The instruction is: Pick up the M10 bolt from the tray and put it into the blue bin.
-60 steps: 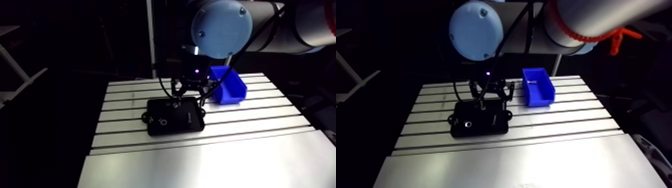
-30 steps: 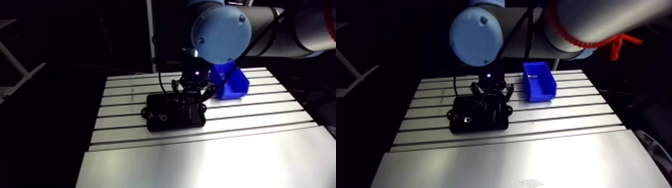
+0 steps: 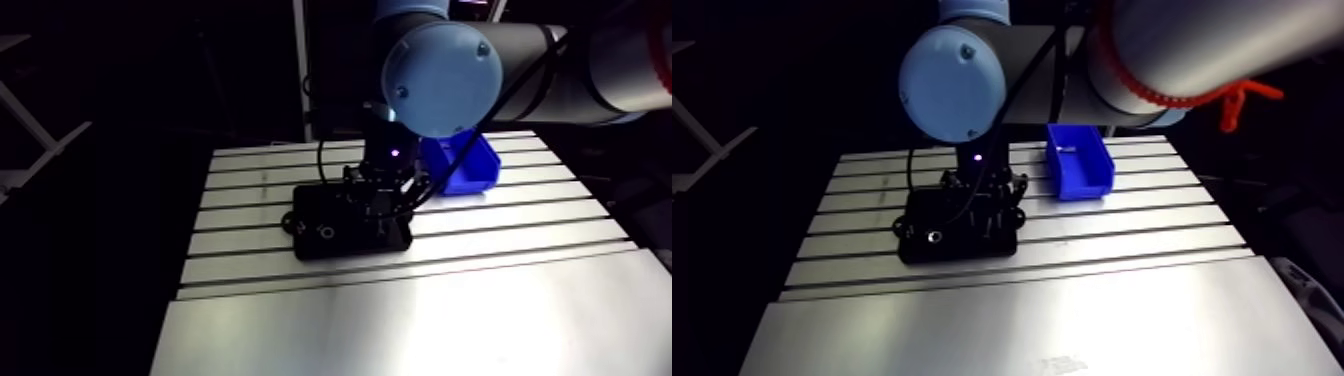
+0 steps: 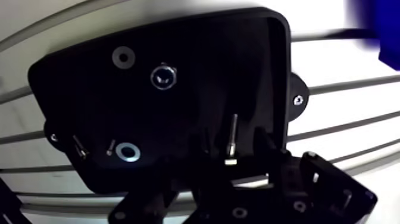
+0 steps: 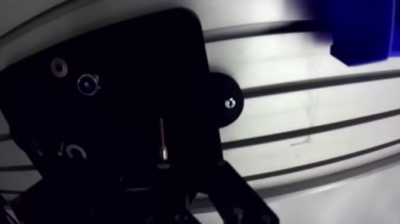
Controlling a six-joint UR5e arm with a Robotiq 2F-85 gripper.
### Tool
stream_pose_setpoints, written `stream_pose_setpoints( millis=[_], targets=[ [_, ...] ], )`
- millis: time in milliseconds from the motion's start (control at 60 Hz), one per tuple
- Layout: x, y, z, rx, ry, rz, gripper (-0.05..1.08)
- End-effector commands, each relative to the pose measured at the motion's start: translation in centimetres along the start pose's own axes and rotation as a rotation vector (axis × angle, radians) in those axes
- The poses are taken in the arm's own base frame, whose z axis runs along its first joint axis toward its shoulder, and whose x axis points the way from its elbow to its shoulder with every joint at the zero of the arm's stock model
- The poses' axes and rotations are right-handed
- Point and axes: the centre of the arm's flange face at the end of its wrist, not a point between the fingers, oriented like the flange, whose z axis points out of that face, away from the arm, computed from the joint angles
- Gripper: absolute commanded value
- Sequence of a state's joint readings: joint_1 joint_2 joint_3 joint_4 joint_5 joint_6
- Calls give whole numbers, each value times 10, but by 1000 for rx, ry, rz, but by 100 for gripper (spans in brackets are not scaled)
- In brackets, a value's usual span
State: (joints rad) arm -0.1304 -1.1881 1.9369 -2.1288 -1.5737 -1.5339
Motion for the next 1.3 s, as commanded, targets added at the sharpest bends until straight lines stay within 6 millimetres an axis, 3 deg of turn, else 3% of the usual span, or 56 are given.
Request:
stream_pose_setpoints(
  millis=[17, 1300],
  targets=[
    [-1, 0, 4, 1, 0, -2, 49],
    [-3, 2, 10, -15, 5, -12, 68]
  ],
)
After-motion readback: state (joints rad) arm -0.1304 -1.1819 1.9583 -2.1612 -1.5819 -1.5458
